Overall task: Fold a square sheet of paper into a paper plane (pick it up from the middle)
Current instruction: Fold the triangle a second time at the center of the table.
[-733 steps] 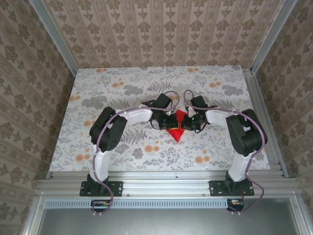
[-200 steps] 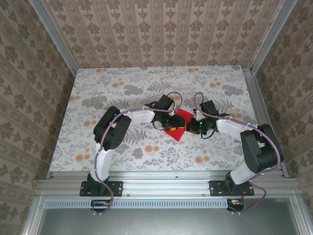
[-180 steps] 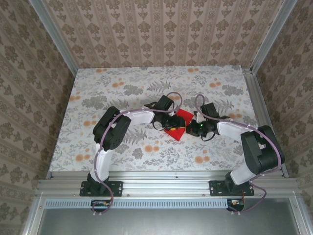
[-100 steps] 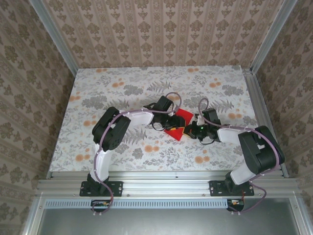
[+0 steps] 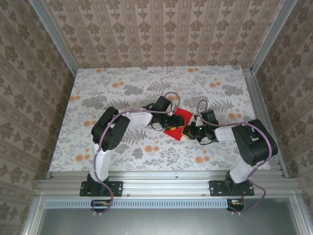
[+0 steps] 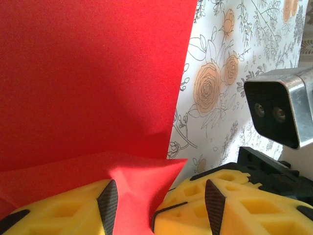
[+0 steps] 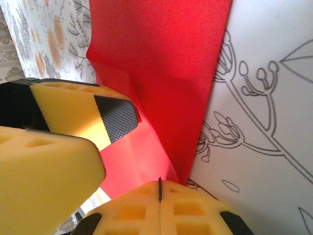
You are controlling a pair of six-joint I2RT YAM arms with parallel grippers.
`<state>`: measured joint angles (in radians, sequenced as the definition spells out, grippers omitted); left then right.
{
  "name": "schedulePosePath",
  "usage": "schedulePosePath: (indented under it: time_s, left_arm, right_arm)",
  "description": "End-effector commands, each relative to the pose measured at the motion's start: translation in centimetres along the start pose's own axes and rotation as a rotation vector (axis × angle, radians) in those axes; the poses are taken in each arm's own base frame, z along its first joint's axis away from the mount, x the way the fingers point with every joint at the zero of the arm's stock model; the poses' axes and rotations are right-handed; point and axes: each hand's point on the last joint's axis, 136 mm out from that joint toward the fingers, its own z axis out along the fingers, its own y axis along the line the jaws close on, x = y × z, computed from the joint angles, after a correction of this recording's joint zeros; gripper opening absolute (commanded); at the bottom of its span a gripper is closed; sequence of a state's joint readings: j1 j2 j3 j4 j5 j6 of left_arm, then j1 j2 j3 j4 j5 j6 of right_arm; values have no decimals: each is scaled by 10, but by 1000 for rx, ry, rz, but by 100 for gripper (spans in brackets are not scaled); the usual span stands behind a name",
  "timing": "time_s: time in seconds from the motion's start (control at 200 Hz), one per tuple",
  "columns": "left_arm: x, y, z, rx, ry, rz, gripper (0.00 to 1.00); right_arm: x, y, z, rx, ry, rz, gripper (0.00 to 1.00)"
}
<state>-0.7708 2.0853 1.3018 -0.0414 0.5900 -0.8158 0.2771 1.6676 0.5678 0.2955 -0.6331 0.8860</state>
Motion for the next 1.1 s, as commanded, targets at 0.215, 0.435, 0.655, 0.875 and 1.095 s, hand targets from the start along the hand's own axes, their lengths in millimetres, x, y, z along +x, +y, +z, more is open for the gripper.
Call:
schedulePosePath:
  time_s: [0.215, 0.435, 0.655, 0.875, 1.095]
  left_arm:
    - [5, 3, -6, 7, 9, -34, 54]
    - [-5, -11, -15, 55, -19, -30, 54]
    - [-13, -24, -23, 124, -33, -29, 54]
    - [-16, -26, -40, 96, -47, 2, 51]
    - [-4, -6, -41, -42, 13, 67, 30]
  right_arm:
    - [-1, -31, 4, 137, 4, -12, 0]
    - [4, -48, 0, 232, 16, -24, 0]
    - [7, -58, -2, 319, 39, -57, 0]
    - [8, -65, -4, 369, 46, -67, 0]
    - [7, -64, -3, 360, 47, -68, 0]
